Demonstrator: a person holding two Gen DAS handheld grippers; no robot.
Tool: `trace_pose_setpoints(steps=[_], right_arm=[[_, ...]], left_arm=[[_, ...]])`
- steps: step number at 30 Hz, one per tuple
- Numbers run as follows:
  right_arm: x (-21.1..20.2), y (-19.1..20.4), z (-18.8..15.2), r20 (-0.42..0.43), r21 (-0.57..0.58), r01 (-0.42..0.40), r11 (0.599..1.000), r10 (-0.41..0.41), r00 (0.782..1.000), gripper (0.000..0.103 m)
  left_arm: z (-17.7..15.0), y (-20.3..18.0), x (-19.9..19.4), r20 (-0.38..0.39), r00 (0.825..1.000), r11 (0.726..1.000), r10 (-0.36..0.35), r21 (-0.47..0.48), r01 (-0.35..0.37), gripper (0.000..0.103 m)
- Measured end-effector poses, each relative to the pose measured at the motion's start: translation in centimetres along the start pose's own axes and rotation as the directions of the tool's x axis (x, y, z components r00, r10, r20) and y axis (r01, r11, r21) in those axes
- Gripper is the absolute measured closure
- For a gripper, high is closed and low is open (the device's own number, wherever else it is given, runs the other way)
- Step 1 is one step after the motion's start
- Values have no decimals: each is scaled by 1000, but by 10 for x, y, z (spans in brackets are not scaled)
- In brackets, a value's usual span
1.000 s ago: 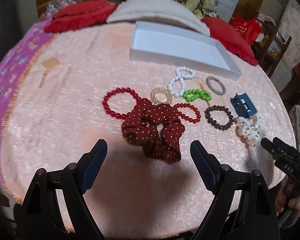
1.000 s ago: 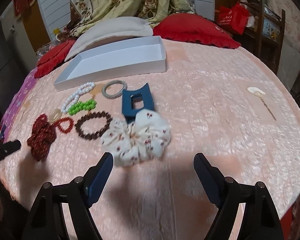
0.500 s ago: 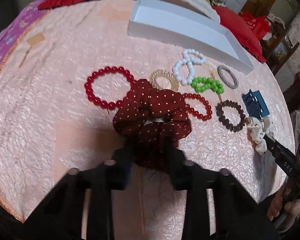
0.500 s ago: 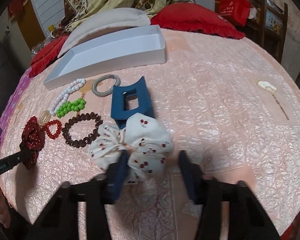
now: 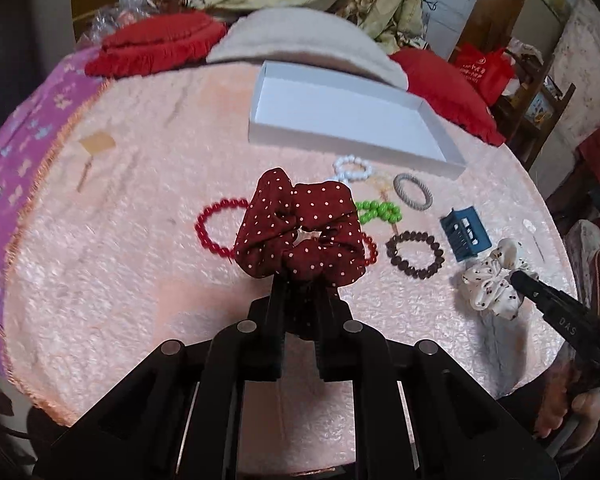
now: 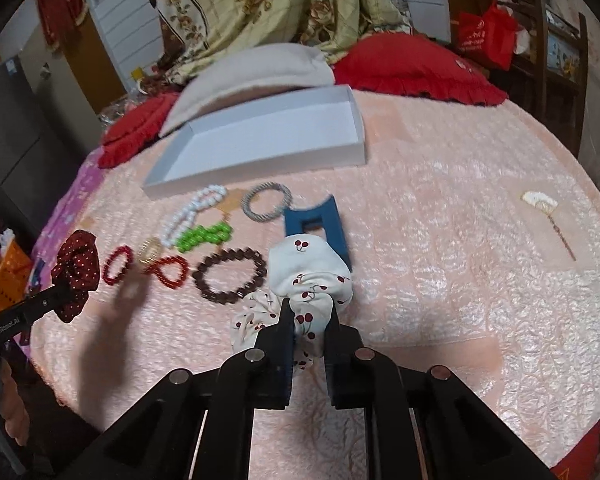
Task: Organize jewelry
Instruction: 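Carry both scrunchies into the white tray and open both tools to release them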
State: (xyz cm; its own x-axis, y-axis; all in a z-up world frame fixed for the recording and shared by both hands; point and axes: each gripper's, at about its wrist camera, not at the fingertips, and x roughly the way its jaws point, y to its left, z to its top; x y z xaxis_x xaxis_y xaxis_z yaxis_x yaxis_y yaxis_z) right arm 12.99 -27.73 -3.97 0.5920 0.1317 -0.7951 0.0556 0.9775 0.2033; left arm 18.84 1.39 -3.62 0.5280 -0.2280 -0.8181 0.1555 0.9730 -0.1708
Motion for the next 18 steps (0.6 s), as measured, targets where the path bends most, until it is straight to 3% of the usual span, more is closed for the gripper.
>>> trace_pose_setpoints(steps=[10, 18], right_arm=[[-29, 23, 34, 66, -65, -28, 998, 32, 997, 91], [-12, 29, 73, 65, -65, -45, 997, 49, 997, 91]], left_arm=[[24, -8, -26, 81, 989, 989, 125, 71, -131, 93], [44, -12, -10, 81, 977, 968, 196, 142, -205, 93]])
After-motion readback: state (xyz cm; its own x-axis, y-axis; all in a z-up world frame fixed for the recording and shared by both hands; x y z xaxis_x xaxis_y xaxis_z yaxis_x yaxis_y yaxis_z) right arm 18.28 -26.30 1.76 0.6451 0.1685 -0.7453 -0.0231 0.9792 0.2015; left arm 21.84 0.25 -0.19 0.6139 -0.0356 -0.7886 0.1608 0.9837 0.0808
